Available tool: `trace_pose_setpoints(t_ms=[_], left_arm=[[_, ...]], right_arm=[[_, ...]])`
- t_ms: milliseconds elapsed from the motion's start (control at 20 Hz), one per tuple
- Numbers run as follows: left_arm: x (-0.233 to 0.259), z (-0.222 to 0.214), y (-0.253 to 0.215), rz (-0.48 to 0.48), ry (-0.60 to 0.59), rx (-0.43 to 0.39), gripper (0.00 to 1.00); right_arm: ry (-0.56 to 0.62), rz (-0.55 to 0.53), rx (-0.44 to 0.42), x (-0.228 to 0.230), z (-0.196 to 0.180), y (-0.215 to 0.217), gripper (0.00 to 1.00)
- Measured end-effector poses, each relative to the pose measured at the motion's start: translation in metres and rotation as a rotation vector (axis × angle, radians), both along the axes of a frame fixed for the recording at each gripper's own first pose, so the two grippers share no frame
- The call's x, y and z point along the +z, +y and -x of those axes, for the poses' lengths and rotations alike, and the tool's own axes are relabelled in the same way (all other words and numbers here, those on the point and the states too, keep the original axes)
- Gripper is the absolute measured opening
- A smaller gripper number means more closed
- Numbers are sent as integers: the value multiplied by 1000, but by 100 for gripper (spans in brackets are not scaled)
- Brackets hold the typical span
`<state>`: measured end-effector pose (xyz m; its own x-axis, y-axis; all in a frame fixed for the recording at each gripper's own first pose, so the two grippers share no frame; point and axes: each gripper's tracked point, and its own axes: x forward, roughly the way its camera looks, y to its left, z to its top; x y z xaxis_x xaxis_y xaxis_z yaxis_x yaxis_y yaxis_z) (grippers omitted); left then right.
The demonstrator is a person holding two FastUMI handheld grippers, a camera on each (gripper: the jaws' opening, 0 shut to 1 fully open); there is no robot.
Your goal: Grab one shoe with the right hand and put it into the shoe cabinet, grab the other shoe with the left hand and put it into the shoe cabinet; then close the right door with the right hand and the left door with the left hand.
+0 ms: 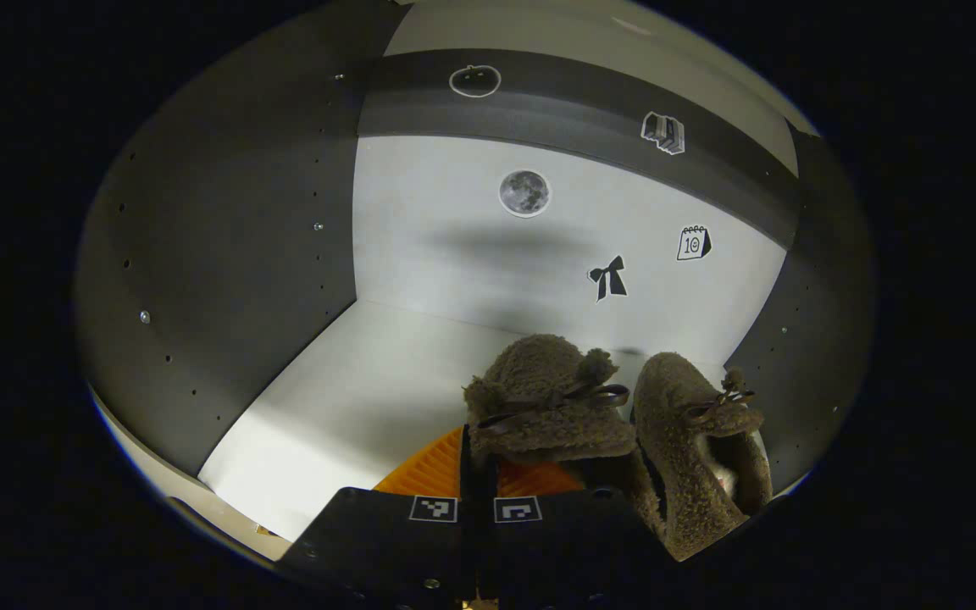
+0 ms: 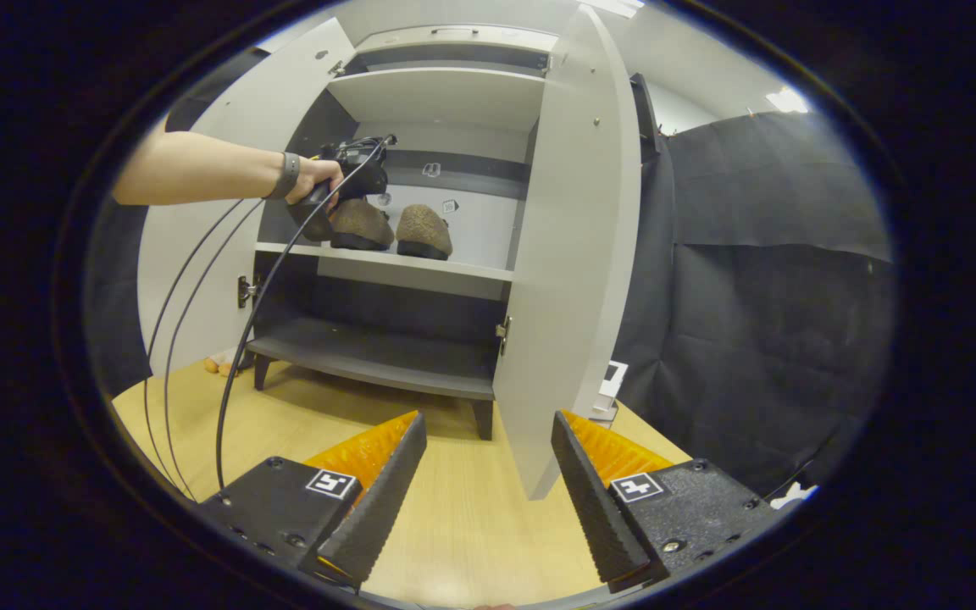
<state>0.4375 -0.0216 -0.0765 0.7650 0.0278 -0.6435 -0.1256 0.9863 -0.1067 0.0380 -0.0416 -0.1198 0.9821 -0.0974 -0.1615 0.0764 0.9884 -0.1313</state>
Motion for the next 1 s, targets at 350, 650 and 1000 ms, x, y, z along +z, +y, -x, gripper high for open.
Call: trace_pose_setpoints(t_ms=[350, 650, 1000], left_arm=[[29, 16, -6, 16, -28, -64, 63], [101, 77, -12, 6, -251, -157, 80], [157, 204, -10, 26, -548, -233, 93]], right_arm=[[-6, -13, 21, 3, 2, 5, 94], [-10, -19, 51, 7, 5, 13, 94], [-31, -59, 71, 24, 2, 15, 94]])
